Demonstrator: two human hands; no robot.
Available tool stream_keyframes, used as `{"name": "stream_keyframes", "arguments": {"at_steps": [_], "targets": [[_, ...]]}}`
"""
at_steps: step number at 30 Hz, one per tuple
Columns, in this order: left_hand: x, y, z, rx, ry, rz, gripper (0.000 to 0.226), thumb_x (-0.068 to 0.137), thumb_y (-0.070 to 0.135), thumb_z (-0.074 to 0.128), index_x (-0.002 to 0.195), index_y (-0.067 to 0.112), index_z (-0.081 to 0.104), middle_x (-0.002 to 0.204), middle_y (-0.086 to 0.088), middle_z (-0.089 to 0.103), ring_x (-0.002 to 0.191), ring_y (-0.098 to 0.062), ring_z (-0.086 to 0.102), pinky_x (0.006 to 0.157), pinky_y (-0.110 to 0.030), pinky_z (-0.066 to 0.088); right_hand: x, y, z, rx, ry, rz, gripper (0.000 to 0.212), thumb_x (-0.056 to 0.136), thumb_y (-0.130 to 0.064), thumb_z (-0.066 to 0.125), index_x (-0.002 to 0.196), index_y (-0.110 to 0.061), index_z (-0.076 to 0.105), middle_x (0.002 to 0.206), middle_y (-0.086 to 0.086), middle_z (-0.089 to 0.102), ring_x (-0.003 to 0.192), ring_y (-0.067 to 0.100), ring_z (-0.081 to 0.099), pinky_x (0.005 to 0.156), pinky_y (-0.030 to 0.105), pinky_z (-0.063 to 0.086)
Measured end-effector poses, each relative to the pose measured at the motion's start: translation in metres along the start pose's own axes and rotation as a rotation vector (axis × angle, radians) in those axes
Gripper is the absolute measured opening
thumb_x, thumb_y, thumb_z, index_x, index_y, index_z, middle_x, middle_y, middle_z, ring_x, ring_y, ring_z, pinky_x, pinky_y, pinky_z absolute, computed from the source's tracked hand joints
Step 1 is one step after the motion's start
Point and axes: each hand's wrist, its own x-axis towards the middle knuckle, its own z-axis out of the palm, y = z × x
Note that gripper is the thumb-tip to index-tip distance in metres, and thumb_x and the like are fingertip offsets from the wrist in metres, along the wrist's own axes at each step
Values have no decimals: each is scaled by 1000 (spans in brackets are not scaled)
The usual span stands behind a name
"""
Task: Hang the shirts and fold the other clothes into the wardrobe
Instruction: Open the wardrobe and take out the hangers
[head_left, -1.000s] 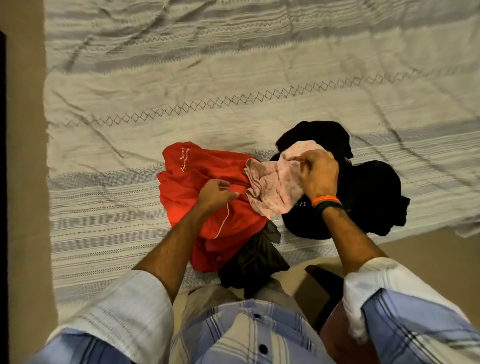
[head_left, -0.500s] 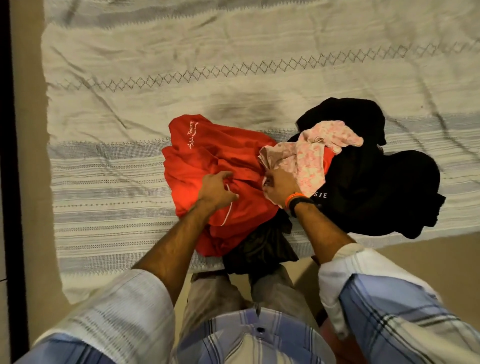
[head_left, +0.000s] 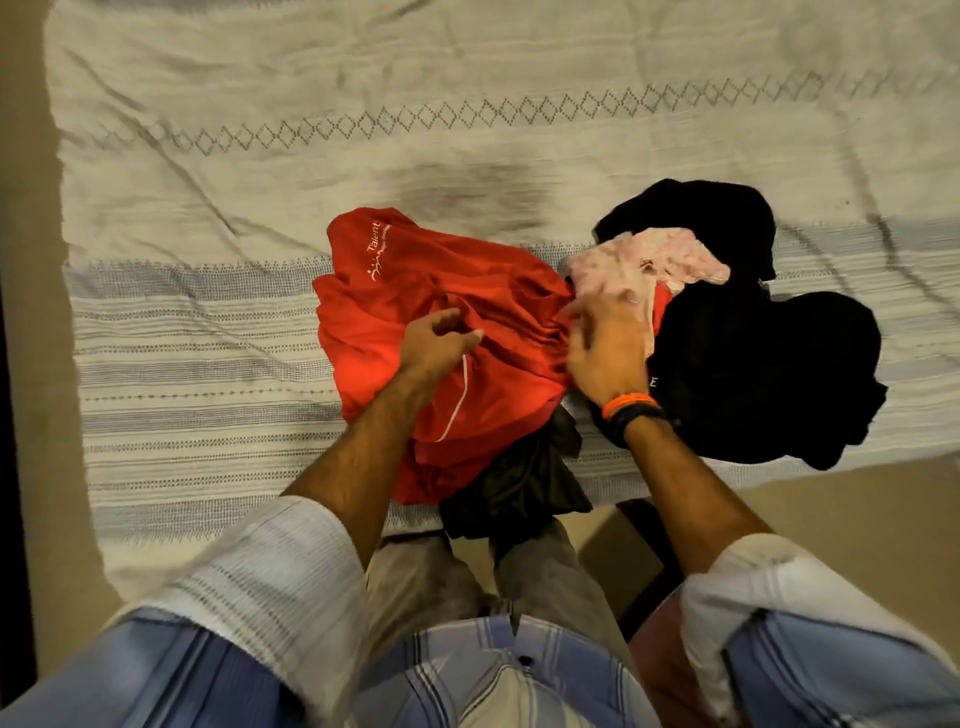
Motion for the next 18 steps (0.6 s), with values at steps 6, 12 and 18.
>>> {"name": "stream_keyframes", "arguments": {"at_steps": [6, 12, 18], "targets": [[-3, 8, -6, -144, -23, -41, 36, 85, 4, 72, 119, 10, 66, 104, 4, 67, 80, -2, 62, 59, -18, 48, 8, -20, 66, -201, -523, -2, 57, 84, -38, 74, 128, -8, 56, 126, 15, 59, 115, 32, 57, 96, 39, 47], [-4, -15, -35, 364, 0, 90, 57, 63, 2, 85, 116, 11, 67, 115, -6, 69, 106, -21, 66, 95, -34, 52, 17, -28, 75, -59, -437, 44, 20, 93, -23, 64, 102, -6, 67, 103, 13, 63, 102, 28, 57, 85, 30, 40], [-21, -15, -56, 569, -8, 191, 62, 68, 50, 73, 122, 21, 66, 115, -9, 71, 107, -30, 65, 88, -35, 51, 28, -59, 53, 816, -288, 219, 28, 88, -32, 63, 84, -4, 65, 89, 9, 57, 86, 18, 50, 83, 32, 41]]}}
